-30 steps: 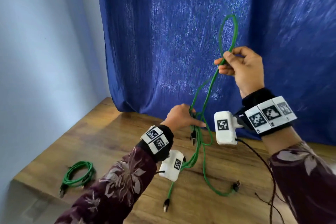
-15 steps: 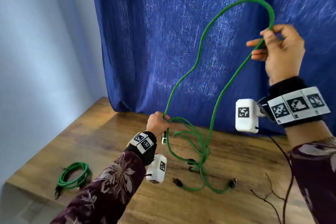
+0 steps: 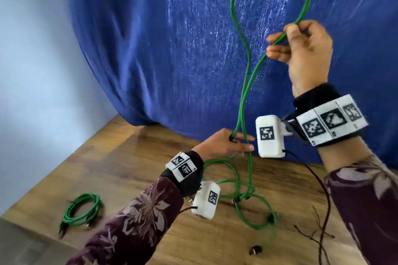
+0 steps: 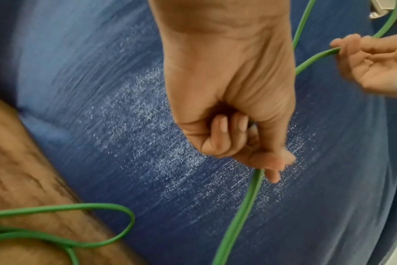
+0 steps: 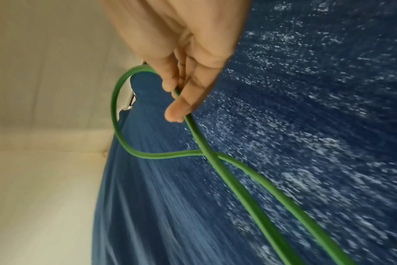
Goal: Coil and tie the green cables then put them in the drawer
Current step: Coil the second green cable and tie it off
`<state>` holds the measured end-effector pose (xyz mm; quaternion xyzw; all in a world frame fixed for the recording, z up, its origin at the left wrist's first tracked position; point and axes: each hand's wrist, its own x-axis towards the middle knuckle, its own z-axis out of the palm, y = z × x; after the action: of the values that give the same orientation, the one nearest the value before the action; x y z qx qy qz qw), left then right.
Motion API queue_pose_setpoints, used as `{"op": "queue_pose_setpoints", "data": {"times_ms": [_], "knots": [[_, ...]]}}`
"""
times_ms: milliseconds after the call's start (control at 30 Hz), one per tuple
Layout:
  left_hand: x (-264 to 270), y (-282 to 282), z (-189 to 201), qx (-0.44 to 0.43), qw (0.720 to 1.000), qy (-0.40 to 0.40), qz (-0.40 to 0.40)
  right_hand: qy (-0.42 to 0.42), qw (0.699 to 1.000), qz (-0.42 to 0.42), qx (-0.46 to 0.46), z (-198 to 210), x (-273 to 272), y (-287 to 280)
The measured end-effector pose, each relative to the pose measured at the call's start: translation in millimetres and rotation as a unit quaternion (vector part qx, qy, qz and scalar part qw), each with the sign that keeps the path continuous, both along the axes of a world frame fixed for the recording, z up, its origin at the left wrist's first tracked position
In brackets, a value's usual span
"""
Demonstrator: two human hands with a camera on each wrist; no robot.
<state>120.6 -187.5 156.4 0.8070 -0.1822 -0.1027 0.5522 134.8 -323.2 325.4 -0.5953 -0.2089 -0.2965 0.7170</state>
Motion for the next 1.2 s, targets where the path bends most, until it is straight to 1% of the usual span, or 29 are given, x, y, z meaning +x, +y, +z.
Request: {"op": "queue_pose_setpoints", "data": {"times_ms": [100, 167, 233, 267, 300, 333, 400, 433, 467, 500, 567, 600, 667, 733, 833, 867, 933, 1000, 1033, 1133, 1167, 1200], "knots": [[5, -7, -8, -0.046, 0.999, -0.013, 0.022, 0.009, 0.998, 0.045, -0.033, -12, -2, -1], [8, -5, -11, -0.067, 0.997, -0.013, 0.042, 0.028, 0.997, 0.053, -0.054, -28, -1, -8], [10, -2, -8, -0.092, 0.994, -0.009, 0.054, 0.082, 0.993, 0.036, -0.079, -52, 1, -17], [11, 1, -4, -0.101, 0.993, -0.007, 0.063, 0.119, 0.987, 0.023, -0.107, -66, 4, -21], [13, 2, 0, -0.104, 0.992, -0.014, 0.072, 0.164, 0.975, 0.016, -0.146, -82, 5, -25], [15, 4, 6, -0.106, 0.991, -0.025, 0.084, 0.214, 0.957, 0.018, -0.194, -98, 7, -28], [17, 6, 18, -0.113, 0.988, -0.045, 0.096, 0.314, 0.904, 0.057, -0.286, -128, 7, -29], [18, 6, 23, -0.121, 0.987, -0.056, 0.095, 0.353, 0.878, 0.082, -0.314, -141, 5, -27], [17, 6, 28, -0.128, 0.986, -0.063, 0.09, 0.377, 0.86, 0.106, -0.328, -152, 3, -24], [17, 5, 31, -0.134, 0.985, -0.068, 0.084, 0.384, 0.854, 0.127, -0.327, -161, 1, -20], [15, 3, 36, -0.144, 0.984, -0.074, 0.069, 0.361, 0.861, 0.145, -0.326, -171, 1, -12], [15, 3, 37, -0.15, 0.984, -0.076, 0.061, 0.342, 0.867, 0.132, -0.337, -172, 1, -11], [14, 7, 39, -0.161, 0.983, -0.073, 0.054, 0.316, 0.877, 0.08, -0.353, -170, 6, -13], [14, 15, 38, -0.167, 0.982, -0.061, 0.069, 0.288, 0.889, 0.023, -0.356, -160, 9, -19], [11, 27, 31, -0.161, 0.982, -0.04, 0.091, 0.196, 0.914, -0.072, -0.348, -146, 17, -32], [11, 30, 27, -0.158, 0.982, -0.036, 0.096, 0.168, 0.919, -0.091, -0.346, -141, 19, -35], [10, 31, 22, -0.158, 0.982, -0.034, 0.097, 0.149, 0.918, -0.081, -0.358, -132, 21, -37], [8, 31, 19, -0.162, 0.981, -0.034, 0.1, 0.149, 0.906, -0.045, -0.393, -128, 19, -35], [7, 31, 20, -0.165, 0.98, -0.035, 0.103, 0.135, 0.904, -0.041, -0.404, -127, 16, -35], [4, 31, 21, -0.162, 0.979, -0.043, 0.12, 0.037, 0.914, -0.058, -0.4, -122, 8, -37], [4, 30, 21, -0.157, 0.979, -0.044, 0.124, 0.025, 0.919, -0.054, -0.39, -121, 9, -40], [4, 29, 20, -0.15, 0.979, -0.042, 0.128, 0.034, 0.925, -0.045, -0.376, -120, 10, -41]]}}
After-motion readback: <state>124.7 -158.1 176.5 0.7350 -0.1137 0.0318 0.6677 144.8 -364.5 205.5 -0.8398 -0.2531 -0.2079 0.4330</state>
